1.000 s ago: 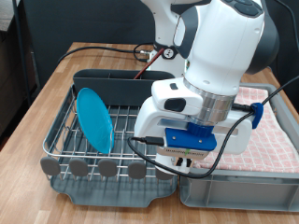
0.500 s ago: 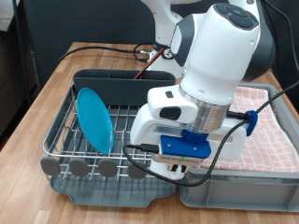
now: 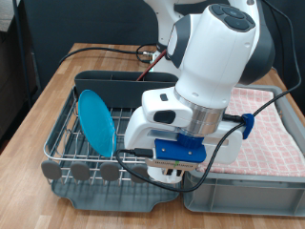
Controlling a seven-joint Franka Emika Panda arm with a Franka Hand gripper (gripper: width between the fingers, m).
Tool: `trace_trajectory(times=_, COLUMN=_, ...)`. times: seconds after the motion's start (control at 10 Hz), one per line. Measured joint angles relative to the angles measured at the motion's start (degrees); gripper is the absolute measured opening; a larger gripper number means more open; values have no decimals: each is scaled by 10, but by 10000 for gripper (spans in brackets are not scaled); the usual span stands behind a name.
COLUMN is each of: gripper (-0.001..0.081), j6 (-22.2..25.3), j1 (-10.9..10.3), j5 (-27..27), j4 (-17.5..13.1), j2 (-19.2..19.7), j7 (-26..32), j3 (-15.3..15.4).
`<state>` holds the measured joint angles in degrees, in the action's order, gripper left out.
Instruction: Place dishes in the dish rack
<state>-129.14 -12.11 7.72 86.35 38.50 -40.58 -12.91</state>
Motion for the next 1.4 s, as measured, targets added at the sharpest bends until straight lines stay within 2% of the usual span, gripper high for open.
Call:
trace_trajectory(times=0.4, gripper=72, j6=0, j1=10, j5=-19, j4=-19, j2=16, j7=9, j3=10)
trace_trajectory(times=0.8, gripper=72, j6=19, j1=8, j5=-30, j4=-21, j2=17, j7=-9, j3=13)
trace_trajectory(times=1.4, gripper=72, j6=18, j1=7, j5=-28, j4=-20, j2=18, j7=-10, j3=13)
